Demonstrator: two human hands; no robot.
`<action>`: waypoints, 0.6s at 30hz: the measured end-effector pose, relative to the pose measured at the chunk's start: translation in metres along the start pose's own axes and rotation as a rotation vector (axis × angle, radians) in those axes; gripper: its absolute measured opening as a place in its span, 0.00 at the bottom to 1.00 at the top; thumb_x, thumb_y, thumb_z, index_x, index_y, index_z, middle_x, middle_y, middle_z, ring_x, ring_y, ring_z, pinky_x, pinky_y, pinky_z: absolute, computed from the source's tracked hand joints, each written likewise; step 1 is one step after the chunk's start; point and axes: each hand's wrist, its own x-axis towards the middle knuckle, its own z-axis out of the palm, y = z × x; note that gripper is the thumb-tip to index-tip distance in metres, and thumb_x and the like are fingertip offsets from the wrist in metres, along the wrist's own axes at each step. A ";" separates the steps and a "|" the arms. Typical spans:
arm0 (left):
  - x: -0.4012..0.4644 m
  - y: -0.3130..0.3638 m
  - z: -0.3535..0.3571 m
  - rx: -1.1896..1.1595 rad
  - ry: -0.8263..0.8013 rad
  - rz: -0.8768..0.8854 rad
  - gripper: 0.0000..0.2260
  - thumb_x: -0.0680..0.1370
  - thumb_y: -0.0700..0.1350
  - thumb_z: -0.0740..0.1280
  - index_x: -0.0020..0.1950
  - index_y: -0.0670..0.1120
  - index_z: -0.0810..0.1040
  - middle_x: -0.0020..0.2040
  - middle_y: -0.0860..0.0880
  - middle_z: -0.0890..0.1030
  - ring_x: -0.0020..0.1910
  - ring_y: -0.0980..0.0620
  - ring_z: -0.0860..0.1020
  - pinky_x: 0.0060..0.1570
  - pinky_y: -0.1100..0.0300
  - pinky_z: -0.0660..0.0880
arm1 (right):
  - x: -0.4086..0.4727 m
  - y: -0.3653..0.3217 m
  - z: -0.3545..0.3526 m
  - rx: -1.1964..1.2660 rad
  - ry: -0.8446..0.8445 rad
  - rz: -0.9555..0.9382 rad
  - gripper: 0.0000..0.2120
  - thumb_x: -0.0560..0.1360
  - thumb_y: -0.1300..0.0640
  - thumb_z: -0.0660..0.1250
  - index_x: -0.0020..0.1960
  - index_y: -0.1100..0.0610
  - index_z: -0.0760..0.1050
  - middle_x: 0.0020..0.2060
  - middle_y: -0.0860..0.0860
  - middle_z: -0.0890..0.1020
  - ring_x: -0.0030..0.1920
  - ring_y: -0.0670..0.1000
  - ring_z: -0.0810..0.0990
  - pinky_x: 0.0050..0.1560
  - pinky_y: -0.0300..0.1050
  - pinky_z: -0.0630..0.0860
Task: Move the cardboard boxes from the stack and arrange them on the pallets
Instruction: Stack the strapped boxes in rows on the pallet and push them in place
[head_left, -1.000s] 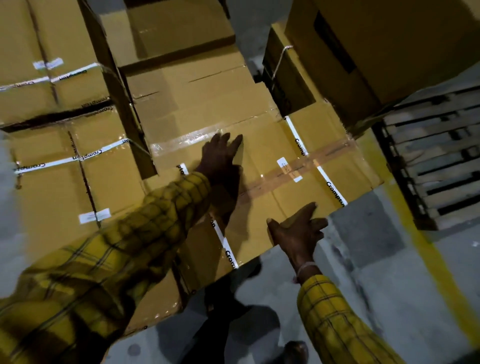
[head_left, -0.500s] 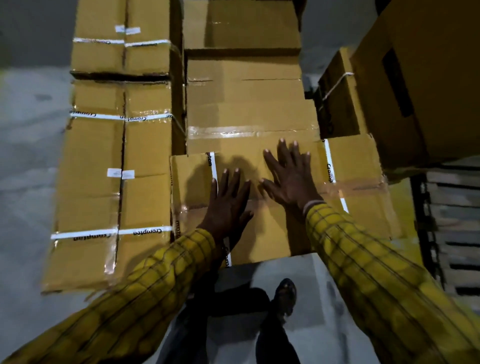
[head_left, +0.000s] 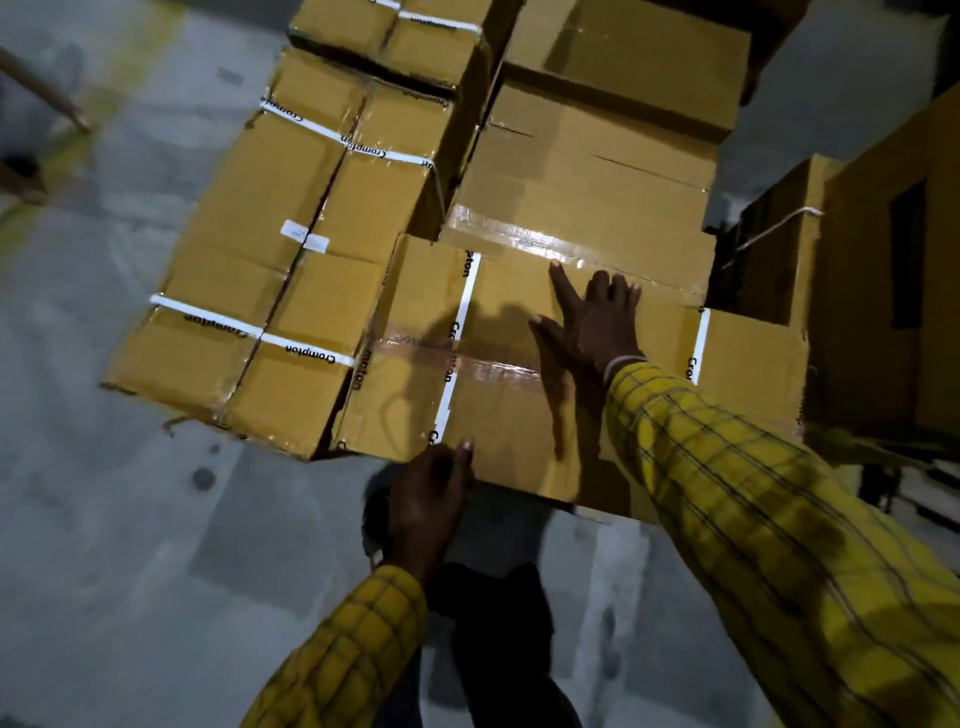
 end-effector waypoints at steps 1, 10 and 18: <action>-0.004 -0.002 0.001 -0.079 -0.027 -0.152 0.23 0.82 0.61 0.64 0.39 0.44 0.82 0.35 0.48 0.84 0.36 0.51 0.83 0.39 0.54 0.80 | 0.002 -0.003 0.000 -0.002 0.007 -0.008 0.38 0.80 0.27 0.50 0.84 0.40 0.43 0.76 0.65 0.62 0.76 0.71 0.58 0.77 0.73 0.49; 0.004 -0.006 0.014 -0.167 0.107 -0.440 0.26 0.82 0.58 0.66 0.35 0.39 0.86 0.35 0.45 0.86 0.31 0.53 0.83 0.35 0.69 0.77 | 0.016 -0.015 0.002 -0.038 0.060 -0.108 0.38 0.79 0.26 0.48 0.84 0.41 0.47 0.71 0.65 0.68 0.66 0.69 0.68 0.74 0.71 0.56; -0.004 -0.003 0.016 -0.299 0.131 -0.515 0.30 0.80 0.63 0.64 0.41 0.36 0.84 0.33 0.45 0.85 0.31 0.56 0.84 0.39 0.65 0.81 | 0.014 -0.002 -0.005 -0.083 0.042 -0.174 0.40 0.79 0.26 0.49 0.84 0.42 0.46 0.70 0.64 0.67 0.65 0.67 0.68 0.63 0.61 0.67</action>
